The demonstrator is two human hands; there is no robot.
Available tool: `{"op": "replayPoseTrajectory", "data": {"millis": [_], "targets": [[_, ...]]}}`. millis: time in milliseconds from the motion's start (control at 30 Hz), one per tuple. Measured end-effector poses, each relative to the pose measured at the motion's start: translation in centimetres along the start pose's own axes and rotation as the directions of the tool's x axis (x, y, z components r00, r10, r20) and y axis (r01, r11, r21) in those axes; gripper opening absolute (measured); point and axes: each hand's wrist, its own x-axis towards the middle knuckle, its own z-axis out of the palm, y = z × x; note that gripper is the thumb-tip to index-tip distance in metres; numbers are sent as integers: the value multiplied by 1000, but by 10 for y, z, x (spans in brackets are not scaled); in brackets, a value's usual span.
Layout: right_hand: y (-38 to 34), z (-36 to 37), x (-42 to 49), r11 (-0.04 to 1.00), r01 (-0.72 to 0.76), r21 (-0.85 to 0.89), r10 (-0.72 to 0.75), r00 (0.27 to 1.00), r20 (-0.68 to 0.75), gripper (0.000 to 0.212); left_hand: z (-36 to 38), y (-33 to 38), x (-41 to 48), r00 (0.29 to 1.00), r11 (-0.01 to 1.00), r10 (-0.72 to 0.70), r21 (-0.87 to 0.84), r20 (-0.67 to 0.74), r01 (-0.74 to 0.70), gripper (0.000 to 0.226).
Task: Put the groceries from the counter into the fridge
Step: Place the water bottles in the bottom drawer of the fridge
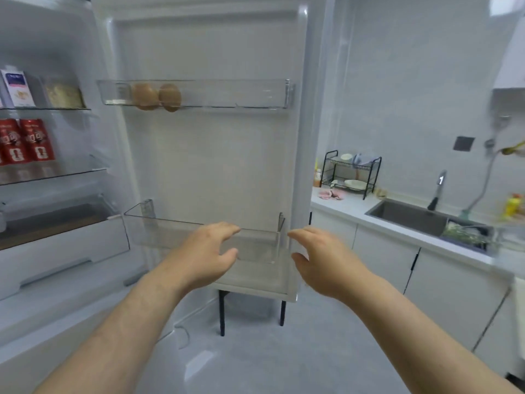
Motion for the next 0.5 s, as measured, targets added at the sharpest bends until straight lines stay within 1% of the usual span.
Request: {"op": "replayPoseTrajectory", "data": {"millis": [133, 200, 300, 500], "targets": [[45, -25, -50, 988, -131, -79, 131, 991, -6, 39, 22, 51, 8, 995, 995, 93, 15, 32, -94, 51], [66, -36, -75, 974, -192, -117, 191, 981, -22, 41, 32, 76, 11, 990, 992, 130, 4, 52, -130, 51], [94, -52, -109, 954, -270, -130, 266, 963, -47, 46, 47, 114, 16, 979, 982, 188, -24, 83, -186, 51], [141, -71, -169, 901, -408, -149, 394, 912, -112, 44, 76, 185, 23, 940, 949, 312, -83, 138, -303, 53]]}}
